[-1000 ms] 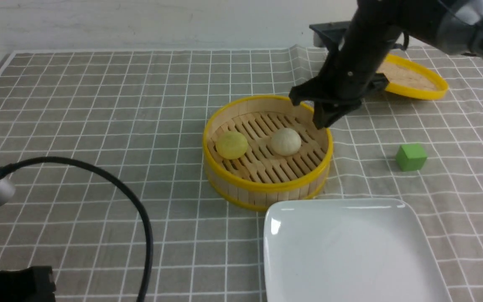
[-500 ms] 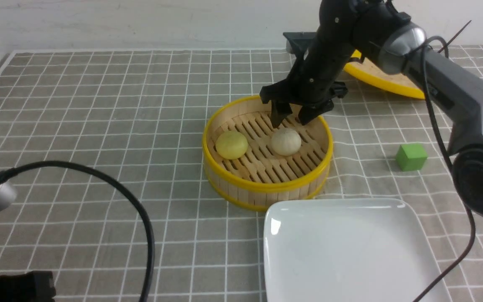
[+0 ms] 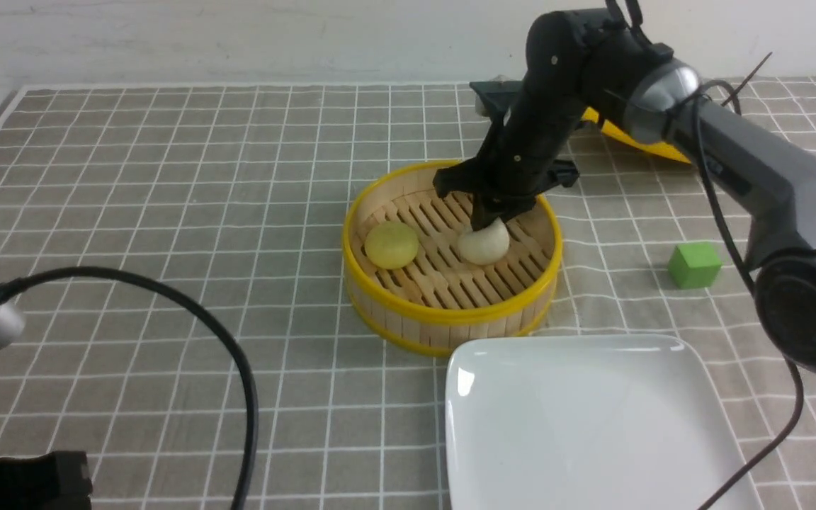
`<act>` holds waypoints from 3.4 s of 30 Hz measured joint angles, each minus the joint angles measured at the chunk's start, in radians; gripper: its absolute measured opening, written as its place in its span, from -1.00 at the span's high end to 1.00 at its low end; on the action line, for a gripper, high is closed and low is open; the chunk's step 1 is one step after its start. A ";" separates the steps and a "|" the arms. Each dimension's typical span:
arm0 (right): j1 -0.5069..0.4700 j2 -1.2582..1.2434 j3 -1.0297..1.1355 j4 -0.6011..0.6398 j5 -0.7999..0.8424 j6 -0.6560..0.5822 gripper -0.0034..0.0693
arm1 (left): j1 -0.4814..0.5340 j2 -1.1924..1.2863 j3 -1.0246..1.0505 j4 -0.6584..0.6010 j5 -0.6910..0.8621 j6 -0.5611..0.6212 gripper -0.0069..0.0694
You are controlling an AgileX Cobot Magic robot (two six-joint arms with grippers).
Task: Put the steamed buns into the plate on the grey tablecloth.
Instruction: 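Reach toward a bun in the bamboo steamer with the right gripper, then move the steamed bun from the bamboo steamer onto the white plate with the right gripper, then reach into the bamboo steamer and grasp a bun with the left gripper, then carry the bun from the bamboo steamer to the plate with the left gripper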
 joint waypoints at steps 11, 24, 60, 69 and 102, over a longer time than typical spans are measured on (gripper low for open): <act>0.001 -0.643 0.591 -0.047 0.010 0.001 0.85 | 0.000 0.000 0.011 0.030 -0.012 0.000 0.63; 0.001 -0.917 1.393 0.101 -0.496 -0.018 0.78 | 0.000 0.000 0.013 0.030 -0.211 0.000 0.59; -0.051 -1.255 1.225 -0.070 0.015 0.128 0.88 | -0.387 1.104 -1.001 -0.027 -0.085 0.191 -0.26; -0.051 -1.319 1.275 -0.081 0.019 0.132 0.86 | -0.448 1.336 -1.222 0.091 -0.049 0.175 -0.26; -0.051 -1.320 1.278 -0.081 0.018 0.132 0.69 | -0.448 1.288 -1.235 0.167 0.027 0.171 0.77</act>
